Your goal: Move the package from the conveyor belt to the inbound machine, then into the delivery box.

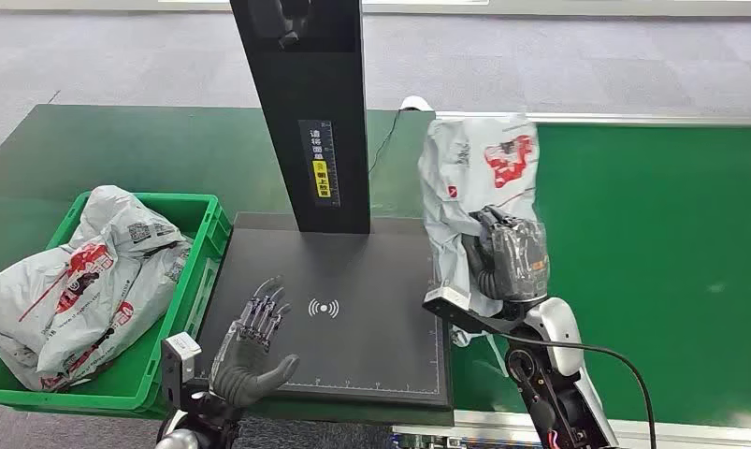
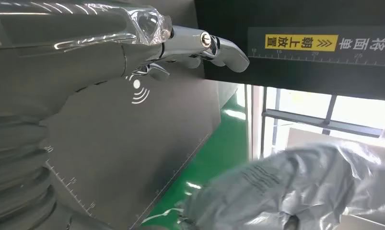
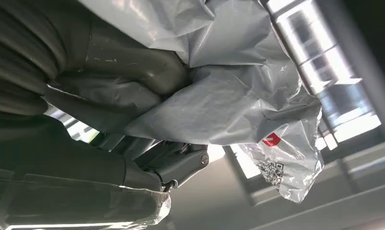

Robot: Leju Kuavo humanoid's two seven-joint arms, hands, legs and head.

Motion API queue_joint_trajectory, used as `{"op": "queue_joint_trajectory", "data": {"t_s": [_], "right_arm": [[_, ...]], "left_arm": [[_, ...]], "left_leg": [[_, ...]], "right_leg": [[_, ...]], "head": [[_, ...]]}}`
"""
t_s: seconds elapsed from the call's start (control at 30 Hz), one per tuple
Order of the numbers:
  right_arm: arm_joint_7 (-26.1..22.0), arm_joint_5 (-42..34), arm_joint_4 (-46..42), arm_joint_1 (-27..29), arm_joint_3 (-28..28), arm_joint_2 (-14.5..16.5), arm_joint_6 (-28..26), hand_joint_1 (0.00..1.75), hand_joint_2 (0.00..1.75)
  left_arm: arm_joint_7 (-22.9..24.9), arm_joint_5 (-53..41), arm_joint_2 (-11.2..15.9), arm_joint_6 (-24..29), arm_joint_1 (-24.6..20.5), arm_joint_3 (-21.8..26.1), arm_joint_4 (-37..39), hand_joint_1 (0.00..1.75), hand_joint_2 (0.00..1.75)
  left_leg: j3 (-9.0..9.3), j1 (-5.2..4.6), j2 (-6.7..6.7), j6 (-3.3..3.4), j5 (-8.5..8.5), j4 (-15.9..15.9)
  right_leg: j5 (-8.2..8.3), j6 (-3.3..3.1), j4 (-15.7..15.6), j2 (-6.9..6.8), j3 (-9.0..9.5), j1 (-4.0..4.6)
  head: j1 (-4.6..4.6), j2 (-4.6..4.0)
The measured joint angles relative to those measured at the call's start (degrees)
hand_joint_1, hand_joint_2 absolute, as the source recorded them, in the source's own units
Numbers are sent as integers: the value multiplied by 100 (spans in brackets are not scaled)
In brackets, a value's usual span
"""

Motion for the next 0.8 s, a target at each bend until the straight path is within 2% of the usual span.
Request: {"op": "queue_joint_trajectory", "data": {"t_s": [0.27,0.33,0.43,0.53,0.67,0.8], "right_arm": [[-77,-20,-64,-4,343,-1,193,175,175],[-141,-15,-64,-16,421,-16,429,175,175],[-333,-51,-64,-22,702,-68,1132,175,175],[-470,-239,-64,-10,1012,-105,1574,175,175],[-566,-443,-64,-10,1279,-158,1865,175,175],[-581,-492,-64,-11,1399,-194,1918,175,175]], "left_arm": [[-37,38,43,-8,-99,7,93,0,175],[-84,47,52,17,-105,14,95,0,175],[-182,126,68,161,-115,93,94,0,175],[-255,327,74,314,-110,268,88,0,175],[-299,564,73,394,-85,472,51,0,175],[-310,599,73,402,-73,564,30,0,175]], "left_leg": [[-3,-2,-1,0,-1,0],[-3,-2,0,0,-1,0],[-2,-1,1,0,-1,0],[-2,3,0,0,-1,0],[-2,6,1,-1,-1,-1],[-3,4,1,-1,-1,0]], "right_leg": [[0,0,0,0,-1,-1],[0,0,0,0,-1,-2],[0,0,0,0,-2,-1],[0,0,0,0,-3,2],[-1,0,0,0,-2,6],[-1,0,0,0,-2,4]], "head": [[1,0],[1,0],[0,0],[-1,0],[1,0],[1,0]]}}
